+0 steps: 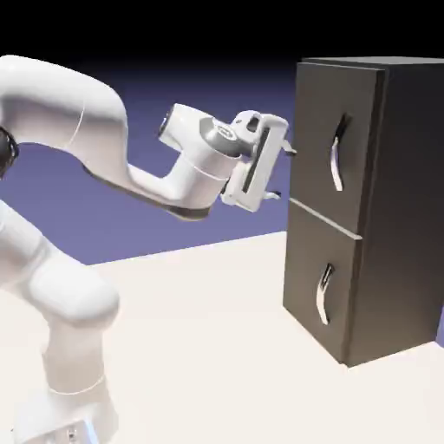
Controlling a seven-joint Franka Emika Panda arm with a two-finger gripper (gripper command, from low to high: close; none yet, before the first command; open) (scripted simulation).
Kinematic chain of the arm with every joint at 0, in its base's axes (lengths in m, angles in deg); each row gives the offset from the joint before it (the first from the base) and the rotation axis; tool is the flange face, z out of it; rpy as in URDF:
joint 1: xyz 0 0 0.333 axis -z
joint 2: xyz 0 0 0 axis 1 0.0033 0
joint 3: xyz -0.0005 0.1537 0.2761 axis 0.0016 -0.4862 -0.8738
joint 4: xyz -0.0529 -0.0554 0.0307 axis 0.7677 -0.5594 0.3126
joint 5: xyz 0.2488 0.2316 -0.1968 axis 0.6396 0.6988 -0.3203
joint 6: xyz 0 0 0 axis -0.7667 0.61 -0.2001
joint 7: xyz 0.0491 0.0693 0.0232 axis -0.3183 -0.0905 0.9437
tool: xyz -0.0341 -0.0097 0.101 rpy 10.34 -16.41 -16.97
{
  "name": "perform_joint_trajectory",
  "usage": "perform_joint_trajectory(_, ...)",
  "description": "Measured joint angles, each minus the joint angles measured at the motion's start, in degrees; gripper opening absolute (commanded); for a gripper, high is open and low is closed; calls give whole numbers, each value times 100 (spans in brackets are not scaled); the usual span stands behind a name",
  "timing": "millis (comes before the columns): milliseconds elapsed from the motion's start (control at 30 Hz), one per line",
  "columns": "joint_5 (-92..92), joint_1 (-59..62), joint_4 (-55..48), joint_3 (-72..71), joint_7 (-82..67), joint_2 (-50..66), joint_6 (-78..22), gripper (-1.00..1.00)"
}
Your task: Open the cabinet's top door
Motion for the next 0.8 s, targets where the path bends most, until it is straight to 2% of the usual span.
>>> perform_joint_trajectory(800,-5980,-1805,-891,1713,-1630,-324,-522,0)
